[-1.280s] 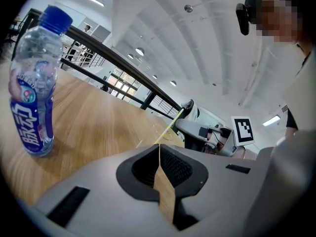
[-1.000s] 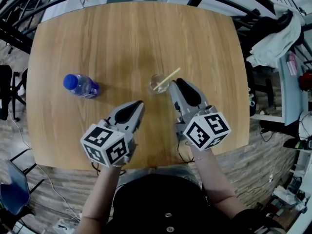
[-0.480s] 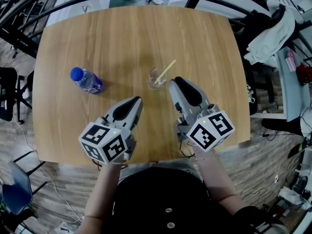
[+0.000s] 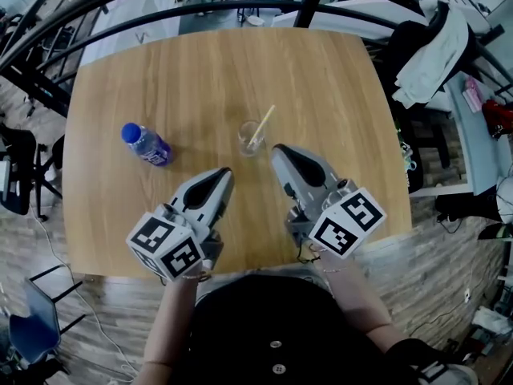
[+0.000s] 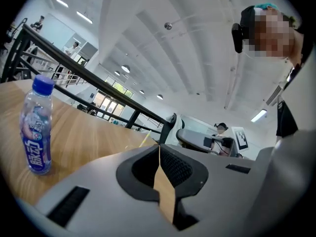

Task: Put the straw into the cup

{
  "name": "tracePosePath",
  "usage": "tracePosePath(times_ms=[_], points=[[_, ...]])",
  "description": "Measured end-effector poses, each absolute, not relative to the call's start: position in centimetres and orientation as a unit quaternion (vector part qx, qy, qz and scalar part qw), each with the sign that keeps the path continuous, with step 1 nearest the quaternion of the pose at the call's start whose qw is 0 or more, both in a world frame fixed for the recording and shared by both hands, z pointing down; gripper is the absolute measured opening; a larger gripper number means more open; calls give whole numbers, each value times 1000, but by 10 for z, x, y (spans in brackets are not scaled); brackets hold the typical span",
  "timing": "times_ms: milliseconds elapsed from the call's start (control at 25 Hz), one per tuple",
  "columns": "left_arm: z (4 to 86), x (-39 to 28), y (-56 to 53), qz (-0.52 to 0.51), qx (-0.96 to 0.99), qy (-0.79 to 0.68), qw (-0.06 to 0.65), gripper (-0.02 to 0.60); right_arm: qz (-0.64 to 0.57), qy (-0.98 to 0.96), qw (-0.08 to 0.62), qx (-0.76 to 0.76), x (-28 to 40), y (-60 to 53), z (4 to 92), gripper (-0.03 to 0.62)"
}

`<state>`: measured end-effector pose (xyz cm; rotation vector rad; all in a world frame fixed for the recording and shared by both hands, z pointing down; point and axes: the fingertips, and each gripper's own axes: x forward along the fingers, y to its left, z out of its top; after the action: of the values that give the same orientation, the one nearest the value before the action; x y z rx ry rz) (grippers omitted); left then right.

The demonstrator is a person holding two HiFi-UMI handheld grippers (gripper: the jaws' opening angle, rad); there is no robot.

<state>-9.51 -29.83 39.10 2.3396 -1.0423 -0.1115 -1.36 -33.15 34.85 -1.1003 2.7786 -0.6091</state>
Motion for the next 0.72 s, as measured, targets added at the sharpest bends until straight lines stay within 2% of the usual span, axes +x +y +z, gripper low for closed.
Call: tracePosePath(times_ms=[160,720], points=[[379,-91,-295,-36,887,-387,248,23,-199,910,53,-359,-11,-325,344,-2],[387,-83,-273,3,886,-397,239,23,-196,917,60,-341,-15,-293,340,-2]])
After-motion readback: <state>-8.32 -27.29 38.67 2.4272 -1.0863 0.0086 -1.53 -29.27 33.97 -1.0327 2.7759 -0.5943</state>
